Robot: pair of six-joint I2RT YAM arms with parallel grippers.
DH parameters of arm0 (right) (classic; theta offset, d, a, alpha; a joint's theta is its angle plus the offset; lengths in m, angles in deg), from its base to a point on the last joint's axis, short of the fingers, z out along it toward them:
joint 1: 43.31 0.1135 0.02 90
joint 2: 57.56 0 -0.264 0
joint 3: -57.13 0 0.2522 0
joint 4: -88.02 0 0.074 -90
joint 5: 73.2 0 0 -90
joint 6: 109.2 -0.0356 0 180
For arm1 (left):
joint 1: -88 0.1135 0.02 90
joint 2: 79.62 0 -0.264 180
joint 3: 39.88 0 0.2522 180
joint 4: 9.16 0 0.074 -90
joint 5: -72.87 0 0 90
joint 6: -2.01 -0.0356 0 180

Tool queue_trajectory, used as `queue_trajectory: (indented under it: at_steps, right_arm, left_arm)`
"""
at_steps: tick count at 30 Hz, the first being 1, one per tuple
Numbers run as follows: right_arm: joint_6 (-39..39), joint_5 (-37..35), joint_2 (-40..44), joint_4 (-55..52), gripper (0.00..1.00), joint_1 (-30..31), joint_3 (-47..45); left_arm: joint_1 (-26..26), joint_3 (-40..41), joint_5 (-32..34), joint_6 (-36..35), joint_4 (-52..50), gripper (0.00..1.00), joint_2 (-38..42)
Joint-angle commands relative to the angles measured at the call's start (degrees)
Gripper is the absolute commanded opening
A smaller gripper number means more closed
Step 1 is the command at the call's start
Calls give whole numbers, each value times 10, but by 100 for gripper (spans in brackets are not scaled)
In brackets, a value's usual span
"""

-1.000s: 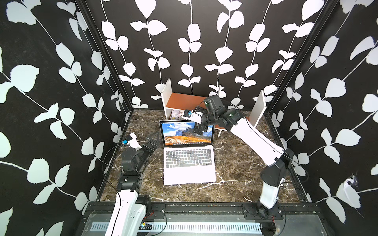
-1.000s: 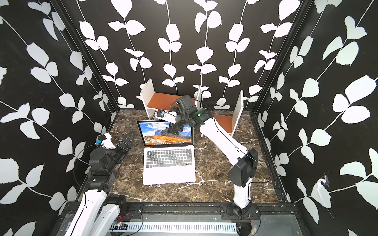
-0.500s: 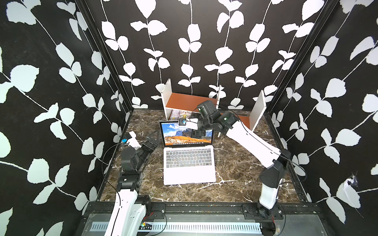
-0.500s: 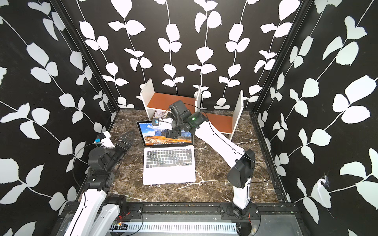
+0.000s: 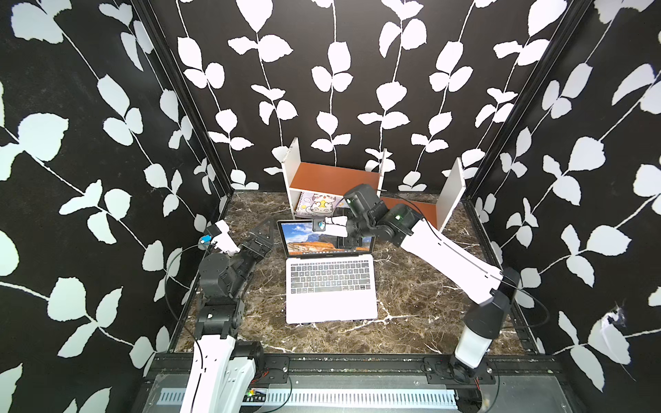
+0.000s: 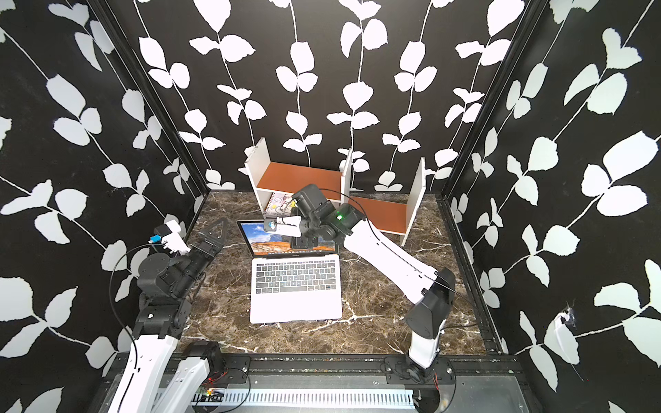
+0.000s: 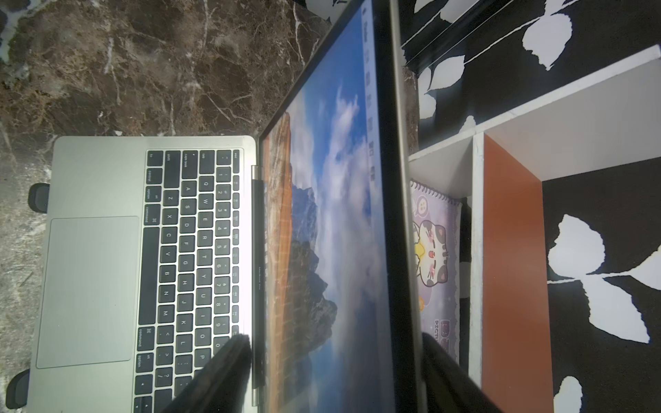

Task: Close the laptop lid and set it aside
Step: Close the lid of the laptop.

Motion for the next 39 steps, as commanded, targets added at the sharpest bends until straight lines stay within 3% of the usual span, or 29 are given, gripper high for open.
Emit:
queue_trajectory:
  at_steps: [1, 11, 23, 27, 34, 39]
  right_arm:
    - [-21, -26, 25, -35, 71, 35, -40]
    - [-64, -119, 85, 23, 71, 123, -169]
    - [-159, -129, 122, 40, 72, 196, -257]
    - [-177, -129, 134, 47, 73, 204, -269]
    - [-165, -159, 178, 74, 86, 205, -240]
    - [-167, -136, 217, 80, 88, 205, -219]
  left_arm:
    - [-1, -39, 14, 11, -24, 98, 0]
    - [-1, -143, 10, 46, -140, 91, -46]
    - [-2, -140, -56, 83, -145, 90, -67]
    - [-12, -140, -72, 86, -145, 90, -71]
    - [-60, -147, -82, 83, -141, 90, -84]
    - [-86, -153, -91, 77, -139, 90, -96]
